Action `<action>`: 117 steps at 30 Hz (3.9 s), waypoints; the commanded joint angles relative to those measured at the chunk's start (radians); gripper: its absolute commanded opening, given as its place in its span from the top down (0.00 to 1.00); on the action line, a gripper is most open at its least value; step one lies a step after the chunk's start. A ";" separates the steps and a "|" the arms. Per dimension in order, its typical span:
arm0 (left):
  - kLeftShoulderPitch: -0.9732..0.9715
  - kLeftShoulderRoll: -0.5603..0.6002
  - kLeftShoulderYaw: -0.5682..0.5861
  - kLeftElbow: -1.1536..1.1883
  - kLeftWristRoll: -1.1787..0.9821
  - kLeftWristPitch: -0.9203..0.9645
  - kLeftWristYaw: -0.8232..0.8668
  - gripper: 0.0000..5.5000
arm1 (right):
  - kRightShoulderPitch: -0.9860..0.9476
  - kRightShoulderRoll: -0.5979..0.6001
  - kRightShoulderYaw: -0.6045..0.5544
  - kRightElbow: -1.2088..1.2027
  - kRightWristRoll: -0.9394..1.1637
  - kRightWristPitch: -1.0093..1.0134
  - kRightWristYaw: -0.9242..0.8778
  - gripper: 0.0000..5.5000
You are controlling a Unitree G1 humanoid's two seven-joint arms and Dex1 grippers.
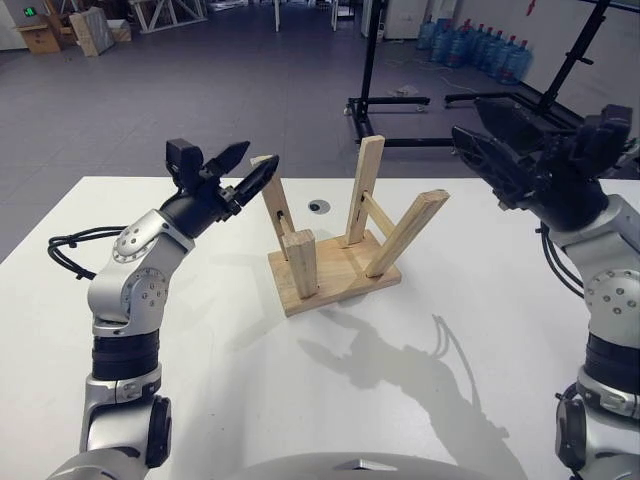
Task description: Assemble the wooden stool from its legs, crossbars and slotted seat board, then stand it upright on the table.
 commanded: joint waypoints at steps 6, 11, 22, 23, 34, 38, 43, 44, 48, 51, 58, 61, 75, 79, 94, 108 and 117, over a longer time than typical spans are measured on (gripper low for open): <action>0.140 0.066 -0.019 0.050 0.073 -0.017 -0.037 0.35 | 0.150 0.001 0.207 0.054 -0.259 -0.043 0.063 0.37; 0.190 0.091 -0.018 0.062 0.106 -0.035 -0.053 0.35 | 0.050 0.073 0.068 -0.059 -0.087 -0.054 -0.025 0.37; 0.435 0.280 -0.207 0.025 0.253 -0.109 -0.331 0.35 | 0.422 -0.115 -0.099 0.201 -0.109 -0.058 0.327 0.37; 0.419 0.270 -0.227 0.041 0.269 -0.110 -0.324 0.35 | 0.439 -0.115 -0.074 0.233 -0.172 -0.106 0.338 0.37; 0.320 0.063 -0.402 0.128 0.387 -0.216 -0.218 0.35 | 0.220 0.003 0.067 0.652 -0.449 -0.428 0.328 0.37; 0.324 0.004 -0.428 0.175 0.426 -0.258 -0.156 0.35 | 0.138 -0.013 0.079 0.723 -0.471 -0.452 0.366 0.37; 0.271 -0.099 -0.429 0.336 0.505 -0.369 -0.027 0.38 | 0.079 -0.011 0.107 0.795 -0.501 -0.493 0.410 0.36; 0.262 -0.109 -0.432 0.367 0.524 -0.395 -0.011 0.41 | 0.074 -0.009 0.117 0.807 -0.512 -0.508 0.418 0.36; 0.244 -0.121 -0.424 0.422 0.530 -0.472 -0.027 0.51 | 0.062 0.008 0.146 0.829 -0.537 -0.551 0.432 0.36; 0.254 -0.109 -0.422 0.399 0.506 -0.482 -0.077 0.60 | 0.067 0.018 0.151 0.828 -0.535 -0.564 0.434 0.36; 0.303 -0.054 -0.438 0.282 0.414 -0.355 -0.226 0.78 | 0.196 -0.003 0.123 0.673 -0.476 -0.472 0.442 0.36; 0.317 -0.040 -0.435 0.254 0.376 -0.306 -0.264 0.78 | 0.206 -0.082 0.064 0.575 -0.397 -0.335 0.463 0.36; 0.501 0.235 -0.115 -0.107 -0.442 0.402 -0.509 0.79 | 0.271 -0.247 0.028 0.333 -0.232 0.096 0.535 0.36; 0.520 0.395 -0.037 -0.117 -0.690 0.672 -0.488 0.82 | 0.406 -0.275 0.027 0.216 -0.203 0.194 0.551 0.36; 0.469 0.314 0.043 0.005 -0.761 0.770 -0.121 0.53 | 0.567 -0.195 -0.048 0.063 -0.140 0.257 0.424 0.36; 0.496 0.464 0.315 0.059 -0.557 0.535 -0.217 0.50 | 0.818 -0.245 -0.145 -0.003 -0.219 0.075 0.550 0.36; 0.864 0.627 -0.151 0.054 0.305 -0.150 -0.438 0.50 | 0.945 -0.296 -0.047 -0.199 -0.261 0.011 0.672 0.36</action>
